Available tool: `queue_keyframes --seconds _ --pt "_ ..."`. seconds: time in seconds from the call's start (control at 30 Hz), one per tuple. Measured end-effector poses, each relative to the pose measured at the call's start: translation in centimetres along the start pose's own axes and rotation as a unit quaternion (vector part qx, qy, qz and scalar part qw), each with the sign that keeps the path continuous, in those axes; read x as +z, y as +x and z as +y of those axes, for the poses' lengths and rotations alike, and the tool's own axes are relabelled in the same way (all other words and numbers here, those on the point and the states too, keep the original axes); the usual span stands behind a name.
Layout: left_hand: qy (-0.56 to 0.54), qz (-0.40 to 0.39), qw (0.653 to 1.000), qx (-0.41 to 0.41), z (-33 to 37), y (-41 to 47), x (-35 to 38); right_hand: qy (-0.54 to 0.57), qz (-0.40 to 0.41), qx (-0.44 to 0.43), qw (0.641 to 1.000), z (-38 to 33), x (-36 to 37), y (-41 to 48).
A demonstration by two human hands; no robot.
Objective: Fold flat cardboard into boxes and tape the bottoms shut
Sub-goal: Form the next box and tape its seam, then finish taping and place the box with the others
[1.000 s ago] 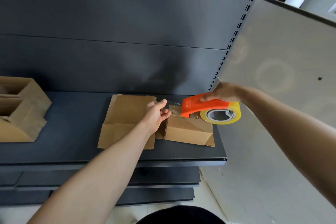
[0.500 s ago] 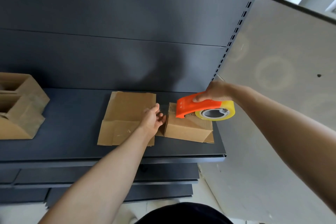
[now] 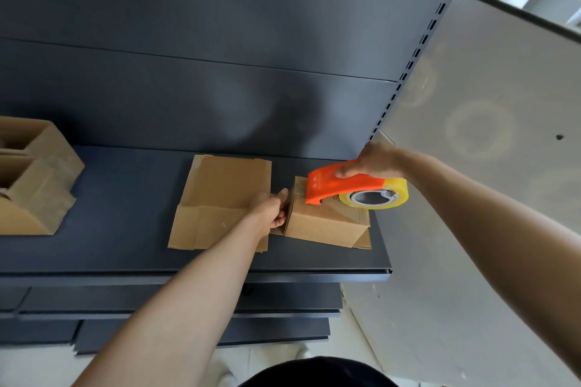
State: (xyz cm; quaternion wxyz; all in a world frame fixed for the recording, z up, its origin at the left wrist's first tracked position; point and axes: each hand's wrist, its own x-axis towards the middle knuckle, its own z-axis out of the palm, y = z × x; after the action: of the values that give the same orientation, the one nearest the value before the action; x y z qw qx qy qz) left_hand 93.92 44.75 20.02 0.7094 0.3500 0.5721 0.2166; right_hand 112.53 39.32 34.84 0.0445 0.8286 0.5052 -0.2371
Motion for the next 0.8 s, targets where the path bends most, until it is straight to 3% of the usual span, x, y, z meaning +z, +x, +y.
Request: queue_keyframes --seconds 0.23,0.53,0.6,0.7,0.8 --pt "0.163 0.002 0.987 -0.018 0.3 0.1 0.0 0.016 -0.009 -0.006 1.0 -0.1 -0.2 0.3" --pt "0.23 0.006 0.972 -0.055 0.1 -0.4 -0.8 0.025 -0.011 -0.011 1.0 -0.5 -0.5 0.8" --pt "0.243 0.036 0.969 -0.029 -0.5 -0.2 -0.9 0.027 -0.01 -0.011 1.0 -0.5 -0.5 0.9" --pt "0.279 0.057 0.954 0.098 -0.1 0.1 -0.6 0.027 -0.013 -0.013 0.999 -0.4 -0.5 1.1" --pt "0.207 -0.033 0.952 0.221 1.8 -0.5 0.1 0.027 -0.012 -0.013 0.999 -0.4 -0.6 1.3"
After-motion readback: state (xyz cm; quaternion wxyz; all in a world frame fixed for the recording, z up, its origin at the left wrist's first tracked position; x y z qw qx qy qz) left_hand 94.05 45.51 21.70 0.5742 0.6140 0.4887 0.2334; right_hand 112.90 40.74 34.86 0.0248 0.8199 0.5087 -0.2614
